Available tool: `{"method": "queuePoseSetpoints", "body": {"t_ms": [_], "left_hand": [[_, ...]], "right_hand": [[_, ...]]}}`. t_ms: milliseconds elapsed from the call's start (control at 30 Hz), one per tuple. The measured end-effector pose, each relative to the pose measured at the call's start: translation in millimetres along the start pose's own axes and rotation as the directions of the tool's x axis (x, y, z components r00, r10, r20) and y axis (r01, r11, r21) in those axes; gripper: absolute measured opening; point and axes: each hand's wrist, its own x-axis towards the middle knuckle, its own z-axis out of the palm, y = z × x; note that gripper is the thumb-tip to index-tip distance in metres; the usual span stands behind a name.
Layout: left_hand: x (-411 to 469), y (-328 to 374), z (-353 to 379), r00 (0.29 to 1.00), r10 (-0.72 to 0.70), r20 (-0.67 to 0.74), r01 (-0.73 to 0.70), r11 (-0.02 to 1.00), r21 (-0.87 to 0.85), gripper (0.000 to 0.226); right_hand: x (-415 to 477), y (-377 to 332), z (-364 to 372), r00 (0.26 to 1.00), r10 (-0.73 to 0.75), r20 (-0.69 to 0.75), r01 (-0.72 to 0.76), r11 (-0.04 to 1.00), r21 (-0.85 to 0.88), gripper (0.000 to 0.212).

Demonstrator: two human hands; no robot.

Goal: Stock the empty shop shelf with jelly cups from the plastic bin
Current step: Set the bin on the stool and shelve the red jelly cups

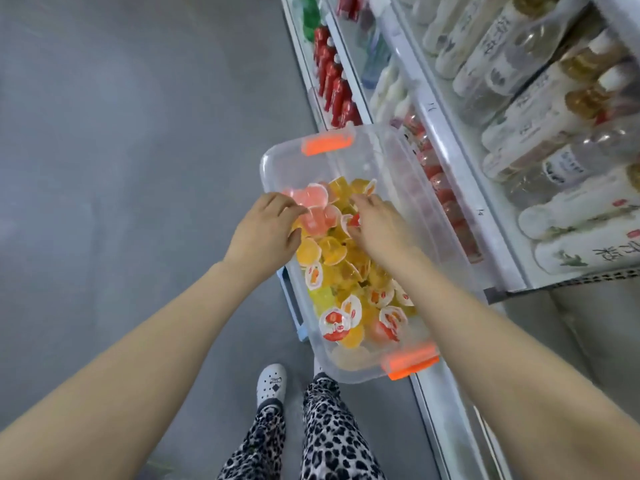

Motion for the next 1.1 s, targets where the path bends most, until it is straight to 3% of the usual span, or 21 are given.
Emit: {"method": "queuePoseSetpoints", "body": {"t_ms": [100, 167, 300, 467, 600, 733, 900, 1100], "left_hand": [[-0.2, 0.4, -1.0, 1.000, -0.014, 0.003, 0.014, 1.000, -0.003, 0.038], [0.5, -0.6, -1.3, 1.000, -0.027, -0.001, 0.027, 1.000, 0.012, 0.036], [9.8, -0.8, -2.8, 0.999, -0.033, 0.036, 0.030, 0.996, 0.082, 0.041], [49.8, 6.9, 1.8, 0.991, -0.050, 0.121, 0.038, 0.994, 0.102, 0.043], [86.2, 19.6, 23.8, 0.920, -0.172, 0.352, 0.079, 0.962, 0.262, 0.045], [100.1, 22.2, 44.5, 0.865, -0.264, 0.427, 0.111, 0.930, 0.349, 0.041], [99.3, 19.4, 48.4, 0.857, -0.306, 0.415, 0.210, 0.942, 0.262, 0.030], [98.9, 27.4, 31.8, 0.856, -0.331, 0.397, 0.326, 0.942, 0.083, 0.054]], "right_hand": [[19.5, 2.5, 11.7, 0.983, 0.164, 0.086, -0.164, 0.986, -0.007, 0.055], [17.7, 7.6, 18.1, 0.979, 0.184, 0.090, -0.190, 0.980, 0.055, 0.048], [5.7, 17.9, 18.9, 0.985, 0.162, 0.059, -0.172, 0.930, 0.324, 0.040], [-16.8, 22.4, 9.5, 0.969, 0.240, 0.063, -0.230, 0.775, 0.588, 0.053], [-31.5, 30.5, 9.7, 0.978, 0.205, 0.045, -0.195, 0.812, 0.551, 0.049], [-42.3, 39.0, 13.6, 0.987, 0.156, 0.040, -0.155, 0.845, 0.512, 0.050], [-47.0, 42.7, 10.6, 0.988, 0.151, -0.001, -0.134, 0.877, 0.462, 0.044], [-64.7, 38.7, 8.4, 0.976, 0.179, -0.124, -0.094, 0.860, 0.502, 0.041]]}}
